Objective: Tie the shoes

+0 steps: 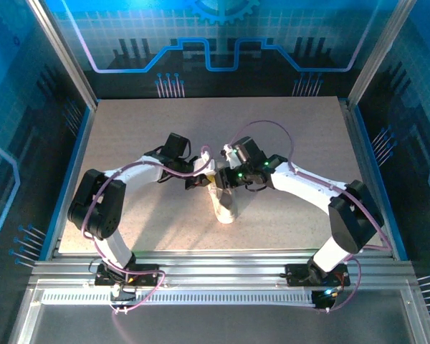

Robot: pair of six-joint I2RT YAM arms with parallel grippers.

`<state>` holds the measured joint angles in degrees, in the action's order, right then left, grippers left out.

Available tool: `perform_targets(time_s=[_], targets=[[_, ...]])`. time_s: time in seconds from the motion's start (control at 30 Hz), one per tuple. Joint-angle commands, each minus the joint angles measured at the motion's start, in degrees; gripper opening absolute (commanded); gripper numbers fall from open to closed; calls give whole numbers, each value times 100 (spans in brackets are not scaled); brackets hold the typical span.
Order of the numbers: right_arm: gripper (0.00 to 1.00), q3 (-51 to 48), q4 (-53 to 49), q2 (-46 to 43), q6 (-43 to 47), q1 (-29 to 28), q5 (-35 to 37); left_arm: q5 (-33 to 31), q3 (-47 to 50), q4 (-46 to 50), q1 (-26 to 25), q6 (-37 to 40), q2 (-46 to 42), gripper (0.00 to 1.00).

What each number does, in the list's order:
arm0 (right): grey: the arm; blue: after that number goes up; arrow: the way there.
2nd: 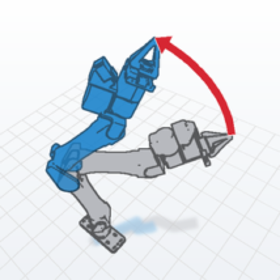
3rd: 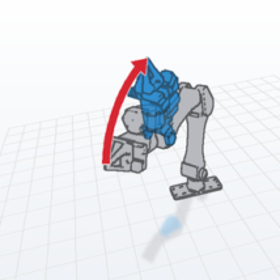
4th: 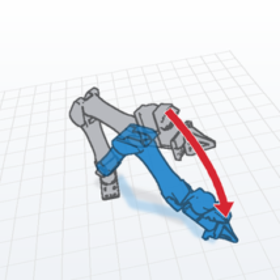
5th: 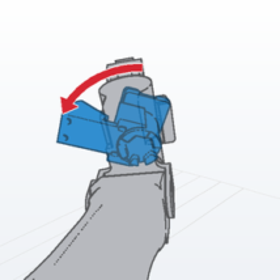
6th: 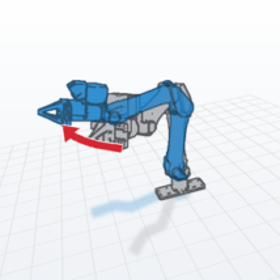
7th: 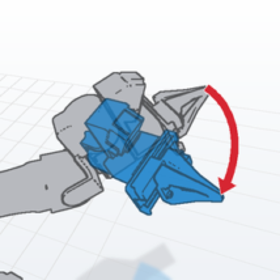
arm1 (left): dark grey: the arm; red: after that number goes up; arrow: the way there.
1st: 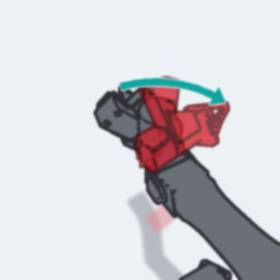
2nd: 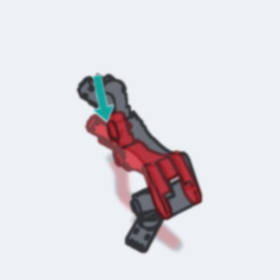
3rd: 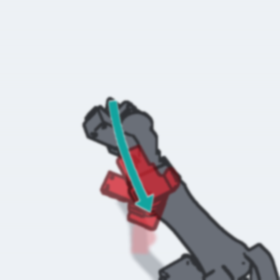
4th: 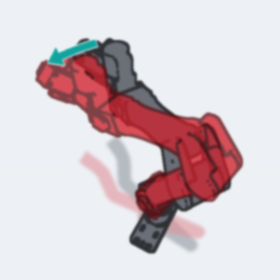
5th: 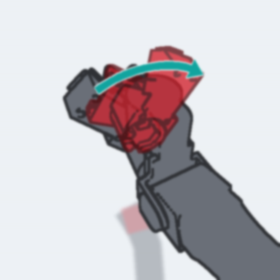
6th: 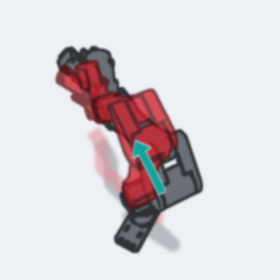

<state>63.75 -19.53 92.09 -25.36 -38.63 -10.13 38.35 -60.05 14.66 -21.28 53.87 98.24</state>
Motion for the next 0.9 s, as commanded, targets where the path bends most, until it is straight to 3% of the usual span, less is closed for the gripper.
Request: perform_targets(time_s=[0.0, 0.23, 0.3, 0.37, 0.47, 0.73, 0.87], targets=[[44, 156, -236, 98, -359, -102, 321, 174, -267, 373, -33, -269, -88, 0], [43, 294, -289, 264, -311, -153, 649, 235, -285, 520, -61, -291, -100, 0], [34, 263, -394, 223, -222, -91, 740, 195, -253, 587, -52, -244, -108, 0], [16, 130, -404, 117, -143, 32, 690, 147, -269, 697, -51, -176, -94, 0], [7, -62, -294, -75, -1, 219, 503, 155, -279, 741, -34, -139, -62, 0], [14, 5, -310, -52, 392, 481, -244, 130, -383, 872, -25, -107, 10, 0], [33, 119, -422, 8, 553, 569, -607, 91, -417, 907, -34, -231, 39, 0]])
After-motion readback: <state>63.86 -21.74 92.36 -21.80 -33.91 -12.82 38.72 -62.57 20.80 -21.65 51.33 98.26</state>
